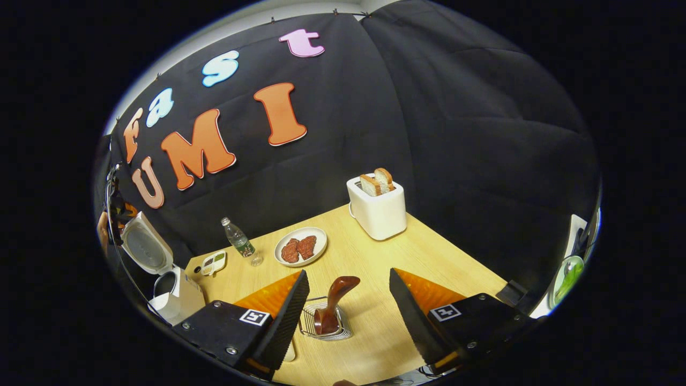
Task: Close the left gripper, press the button to open the rice cooker; take a wooden spoon from the chopstick holder with the right hand, scoop a spoonful of rice and pour it into the rice cooker, then put the wooden spoon back into the chopstick holder.
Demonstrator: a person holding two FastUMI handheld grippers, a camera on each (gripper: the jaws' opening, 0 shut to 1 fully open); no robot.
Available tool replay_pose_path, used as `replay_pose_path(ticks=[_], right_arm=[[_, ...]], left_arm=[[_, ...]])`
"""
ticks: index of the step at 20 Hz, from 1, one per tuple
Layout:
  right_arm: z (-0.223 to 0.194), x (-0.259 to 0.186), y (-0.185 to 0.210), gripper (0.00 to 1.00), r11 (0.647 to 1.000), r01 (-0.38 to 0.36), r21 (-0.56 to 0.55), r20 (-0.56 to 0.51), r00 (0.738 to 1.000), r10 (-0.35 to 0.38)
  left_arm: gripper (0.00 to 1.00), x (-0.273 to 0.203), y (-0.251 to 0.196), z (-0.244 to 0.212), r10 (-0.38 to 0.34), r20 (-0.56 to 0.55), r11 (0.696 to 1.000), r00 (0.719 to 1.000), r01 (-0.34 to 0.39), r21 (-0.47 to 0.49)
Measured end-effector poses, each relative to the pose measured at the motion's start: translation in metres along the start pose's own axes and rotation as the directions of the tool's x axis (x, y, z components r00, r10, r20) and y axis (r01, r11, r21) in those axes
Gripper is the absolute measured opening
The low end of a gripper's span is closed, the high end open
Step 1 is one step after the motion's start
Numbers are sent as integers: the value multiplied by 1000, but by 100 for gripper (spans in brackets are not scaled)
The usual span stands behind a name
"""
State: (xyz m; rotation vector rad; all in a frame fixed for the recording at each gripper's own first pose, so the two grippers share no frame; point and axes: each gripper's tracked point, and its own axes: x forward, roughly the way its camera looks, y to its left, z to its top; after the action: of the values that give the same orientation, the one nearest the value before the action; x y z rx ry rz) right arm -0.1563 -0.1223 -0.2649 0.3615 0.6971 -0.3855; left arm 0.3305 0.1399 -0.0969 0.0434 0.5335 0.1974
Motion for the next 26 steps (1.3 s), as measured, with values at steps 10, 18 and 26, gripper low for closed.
replay_pose_path(ticks=[10, 18, 26], right_arm=[[6, 7, 31, 93, 987, -154, -34, -38, 987, 153], [12, 11, 64, 93, 961, -260, -97, -71, 965, 254], [8, 17, 91, 93, 941, -309, -135, -85, 950, 300]], left_arm=[[99, -61, -1, -137, -26, -357, 1000, 934, 19, -23], [100, -68, -6, -242, -4, -576, 1000, 817, -2, -9], [100, -64, -10, -259, 14, -552, 999, 834, -29, -18]])
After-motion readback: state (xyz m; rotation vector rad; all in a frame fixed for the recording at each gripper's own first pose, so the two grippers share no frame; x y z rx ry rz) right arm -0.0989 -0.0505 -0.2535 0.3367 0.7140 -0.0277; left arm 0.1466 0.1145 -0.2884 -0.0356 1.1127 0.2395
